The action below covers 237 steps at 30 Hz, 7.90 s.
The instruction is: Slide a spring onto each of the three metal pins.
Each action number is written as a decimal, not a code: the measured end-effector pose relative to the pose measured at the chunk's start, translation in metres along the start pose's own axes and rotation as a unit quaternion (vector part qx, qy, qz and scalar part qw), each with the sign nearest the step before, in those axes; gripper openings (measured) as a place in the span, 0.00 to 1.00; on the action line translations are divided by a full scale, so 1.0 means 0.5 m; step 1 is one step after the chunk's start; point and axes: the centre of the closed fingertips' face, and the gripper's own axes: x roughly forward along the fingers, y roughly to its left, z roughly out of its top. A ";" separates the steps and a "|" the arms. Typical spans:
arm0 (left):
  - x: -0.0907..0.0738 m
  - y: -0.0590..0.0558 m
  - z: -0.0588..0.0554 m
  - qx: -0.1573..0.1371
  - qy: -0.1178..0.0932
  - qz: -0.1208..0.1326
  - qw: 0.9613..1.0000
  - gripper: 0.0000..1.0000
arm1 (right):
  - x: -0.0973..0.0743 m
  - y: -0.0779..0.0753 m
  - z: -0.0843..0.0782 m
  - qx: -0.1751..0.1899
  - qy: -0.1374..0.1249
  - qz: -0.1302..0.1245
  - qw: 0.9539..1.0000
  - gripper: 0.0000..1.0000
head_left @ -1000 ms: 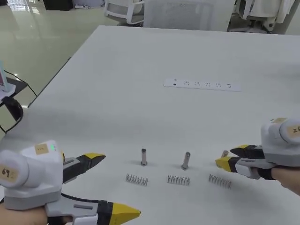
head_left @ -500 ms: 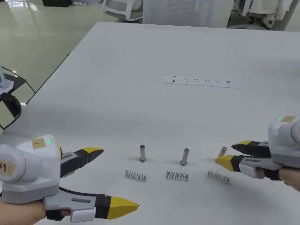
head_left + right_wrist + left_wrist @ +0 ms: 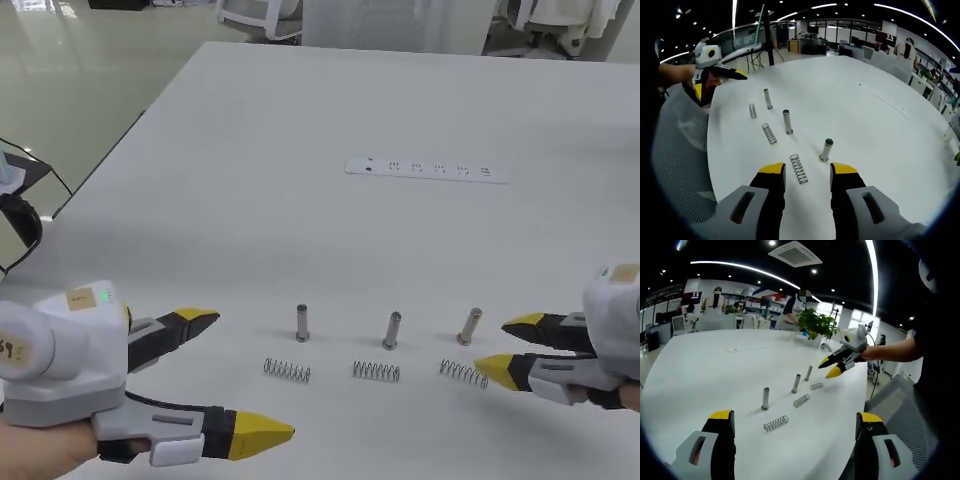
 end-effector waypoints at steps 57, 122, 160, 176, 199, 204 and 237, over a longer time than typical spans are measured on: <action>-0.009 0.001 -0.006 0.000 0.006 -0.002 1.000 0.96 | 0.070 0.040 -0.064 -0.135 0.134 0.086 0.978 0.08; 0.175 -0.165 0.022 0.089 0.025 -0.182 0.979 0.28 | 0.010 0.211 0.067 -0.252 0.066 0.173 0.950 0.08; 0.198 -0.199 0.014 0.111 0.016 -0.203 0.973 0.04 | -0.004 0.231 0.069 -0.261 0.055 0.183 0.946 0.08; 0.198 -0.209 0.013 0.137 0.025 -0.210 0.968 0.02 | -0.004 0.232 0.064 -0.253 0.049 0.184 0.949 0.08; 0.188 -0.214 0.016 0.132 0.025 -0.223 0.966 0.02 | -0.016 0.219 0.047 -0.242 0.044 0.178 0.953 0.11; 0.189 -0.217 0.016 0.132 0.027 -0.228 0.964 0.02 | -0.018 0.221 0.046 -0.246 0.044 0.180 0.952 0.09; 0.194 -0.220 0.002 0.136 0.034 -0.239 0.961 0.02 | -0.064 0.256 0.128 -0.243 -0.018 0.196 0.950 0.07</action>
